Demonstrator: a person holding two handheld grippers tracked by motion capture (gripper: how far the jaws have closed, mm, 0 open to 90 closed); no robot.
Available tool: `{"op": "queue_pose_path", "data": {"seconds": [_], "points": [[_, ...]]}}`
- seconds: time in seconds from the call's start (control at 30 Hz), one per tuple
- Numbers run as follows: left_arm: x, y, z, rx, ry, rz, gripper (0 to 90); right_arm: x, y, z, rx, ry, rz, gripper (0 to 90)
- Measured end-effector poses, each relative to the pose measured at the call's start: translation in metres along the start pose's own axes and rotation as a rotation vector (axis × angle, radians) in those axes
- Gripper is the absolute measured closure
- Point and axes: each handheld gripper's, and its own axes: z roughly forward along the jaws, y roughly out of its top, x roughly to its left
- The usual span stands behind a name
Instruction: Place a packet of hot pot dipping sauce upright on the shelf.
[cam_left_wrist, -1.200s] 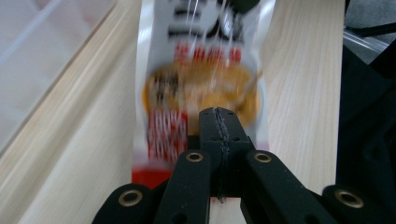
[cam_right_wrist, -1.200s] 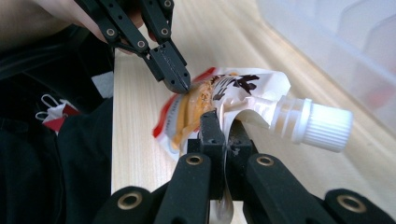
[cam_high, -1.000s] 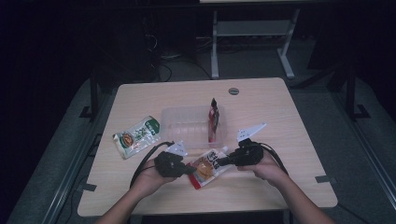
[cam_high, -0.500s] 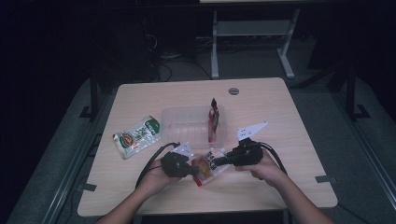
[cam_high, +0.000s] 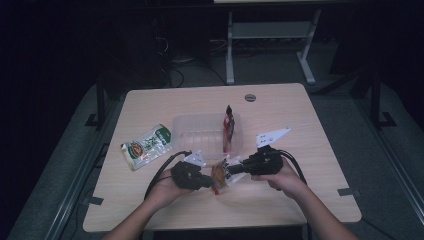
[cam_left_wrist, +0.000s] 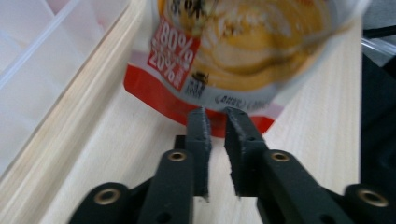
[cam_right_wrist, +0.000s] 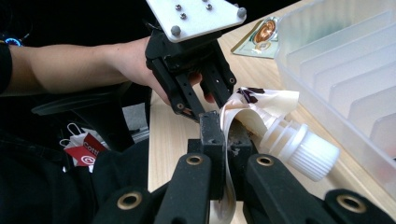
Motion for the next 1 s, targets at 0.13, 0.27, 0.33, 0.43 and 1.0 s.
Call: {"op": "queue_pose_path", "data": {"seconds": [0.13,0.27,0.33,0.43,1.0], "points": [[0.004,-0.004,-0.012,-0.011,-0.005,-0.007,65.4,0.003,0.003,-0.002,-0.004,-0.013,-0.016,89.7],[0.004,-0.01,-0.02,-0.001,0.0,-0.006,53.7,0.007,0.008,-0.003,-0.011,-0.021,-0.029,89.7],[0.001,-0.015,-0.023,0.004,0.007,-0.002,50.8,0.009,0.011,-0.004,-0.012,-0.02,-0.035,89.7],[-0.001,-0.025,-0.028,0.001,0.014,-0.009,43.9,0.011,0.019,-0.007,-0.029,-0.025,-0.051,89.7],[0.011,-0.045,-0.037,0.007,0.003,-0.02,30.7,0.01,0.056,-0.02,-0.076,-0.081,-0.06,89.7]]}}
